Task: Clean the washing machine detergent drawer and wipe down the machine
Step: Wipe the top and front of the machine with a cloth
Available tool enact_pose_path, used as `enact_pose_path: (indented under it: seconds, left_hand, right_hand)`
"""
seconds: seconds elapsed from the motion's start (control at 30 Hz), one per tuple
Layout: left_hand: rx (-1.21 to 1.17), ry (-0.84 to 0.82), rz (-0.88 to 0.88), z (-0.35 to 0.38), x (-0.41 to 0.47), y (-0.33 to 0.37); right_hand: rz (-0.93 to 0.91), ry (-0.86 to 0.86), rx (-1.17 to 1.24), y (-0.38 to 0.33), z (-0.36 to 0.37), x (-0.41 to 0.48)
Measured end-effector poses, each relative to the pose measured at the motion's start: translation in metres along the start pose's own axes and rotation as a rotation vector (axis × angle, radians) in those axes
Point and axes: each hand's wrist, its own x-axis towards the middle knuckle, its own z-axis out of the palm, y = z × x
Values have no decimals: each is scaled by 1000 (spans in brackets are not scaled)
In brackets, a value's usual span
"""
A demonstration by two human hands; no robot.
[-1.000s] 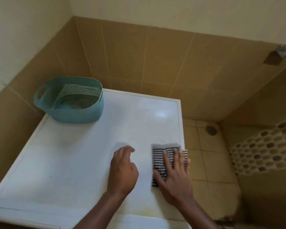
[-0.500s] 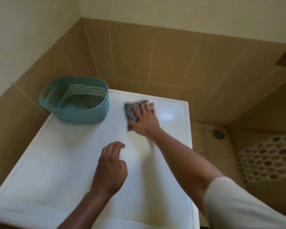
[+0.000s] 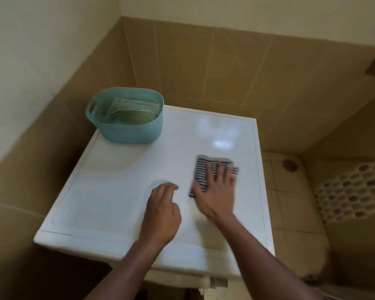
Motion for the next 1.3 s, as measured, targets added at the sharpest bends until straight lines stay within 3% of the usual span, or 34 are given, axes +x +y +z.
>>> enact_pose_path:
  seconds: [0.17, 0.37, 0.57, 0.67, 0.77, 0.97, 1.03, 1.17, 1.23, 1.3]
  left_hand:
    - [48, 66, -21, -45, -17, -26]
    - [118, 29, -69, -114, -58, -102]
    - [142, 142, -76, -157, -80, -166]
    - [151, 108, -84, -159, -89, -177]
    - [174, 12, 2, -143, -96, -171]
    - [75, -153, 160, -90, -109, -134]
    - [36, -182, 218, -77, -113, -120]
    - [19, -214, 274, -66, -117, -107]
    - [-4, -196, 275, -69, -115, -108]
    - [-3, -171, 267, -78, -110, -112]
  right_hand:
    - [-369, -101, -83, -110, 40, -59]
    - [-114, -122, 74, -175, 38, -50]
    - [-385, -208, -80, -302, 74, -71]
    - [-428, -151, -104, -288, 92, -129]
    - [-330, -99, 8, -220, 80, -155]
    - [230, 15, -69, 13, 11, -185]
    - [414, 20, -31, 60, -4, -196]
    - [614, 152, 86, 38, 6, -196]
    - [560, 208, 48, -11, 25, -197]
    - [377, 197, 53, -74, 48, -197]
